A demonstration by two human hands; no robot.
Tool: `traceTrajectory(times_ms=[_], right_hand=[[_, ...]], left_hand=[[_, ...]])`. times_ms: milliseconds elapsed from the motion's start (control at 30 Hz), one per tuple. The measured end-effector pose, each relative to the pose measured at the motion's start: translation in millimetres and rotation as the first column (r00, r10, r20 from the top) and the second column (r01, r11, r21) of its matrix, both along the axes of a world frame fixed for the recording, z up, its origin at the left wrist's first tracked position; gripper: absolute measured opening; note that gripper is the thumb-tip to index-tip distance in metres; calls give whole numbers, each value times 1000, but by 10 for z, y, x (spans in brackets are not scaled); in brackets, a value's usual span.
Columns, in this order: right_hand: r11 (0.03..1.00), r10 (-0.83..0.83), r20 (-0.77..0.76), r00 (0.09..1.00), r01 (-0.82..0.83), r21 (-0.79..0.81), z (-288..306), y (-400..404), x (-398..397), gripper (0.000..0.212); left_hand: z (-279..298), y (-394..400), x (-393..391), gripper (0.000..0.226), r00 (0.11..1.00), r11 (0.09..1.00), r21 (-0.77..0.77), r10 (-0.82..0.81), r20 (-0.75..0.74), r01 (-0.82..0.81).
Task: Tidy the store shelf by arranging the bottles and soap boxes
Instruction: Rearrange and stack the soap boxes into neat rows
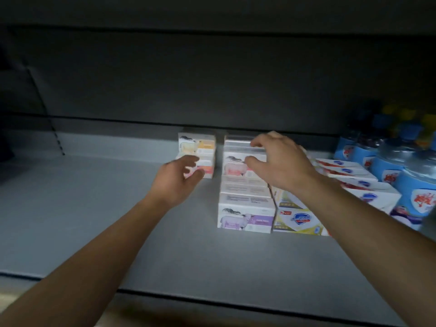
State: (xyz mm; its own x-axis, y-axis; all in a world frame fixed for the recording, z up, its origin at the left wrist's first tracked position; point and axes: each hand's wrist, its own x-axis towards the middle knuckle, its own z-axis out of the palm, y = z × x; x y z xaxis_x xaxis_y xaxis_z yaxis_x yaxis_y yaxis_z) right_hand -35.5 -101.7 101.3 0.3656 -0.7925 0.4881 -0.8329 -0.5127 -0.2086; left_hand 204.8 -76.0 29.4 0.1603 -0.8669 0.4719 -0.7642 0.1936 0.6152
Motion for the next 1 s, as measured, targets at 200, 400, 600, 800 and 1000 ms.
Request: traceTrajectory(times_ms=[200,400,600,800,1000], right_hand=[[979,201,-47,978,-200,32,-283,-17,948,38],[977,131,-236,963,-85,194,-440,-435,1542,57],[958,-14,-388,921,123,257,-568,-827,1834,75],[964,-128,-383,915,205,168,-626,-939,1920,68],[969,-107,-381,919,183,169,-653,-890,1881,70]], left_hand=[[-444,299,822,51,939,953,231,115,323,-196],[-638,191,920,59,890,920,271,147,432,-283],[-719,135,930,55,900,932,243,153,409,-269],[-692,114,955,50,925,931,267,148,350,-250],[-641,140,941,46,938,926,295,135,320,-234]])
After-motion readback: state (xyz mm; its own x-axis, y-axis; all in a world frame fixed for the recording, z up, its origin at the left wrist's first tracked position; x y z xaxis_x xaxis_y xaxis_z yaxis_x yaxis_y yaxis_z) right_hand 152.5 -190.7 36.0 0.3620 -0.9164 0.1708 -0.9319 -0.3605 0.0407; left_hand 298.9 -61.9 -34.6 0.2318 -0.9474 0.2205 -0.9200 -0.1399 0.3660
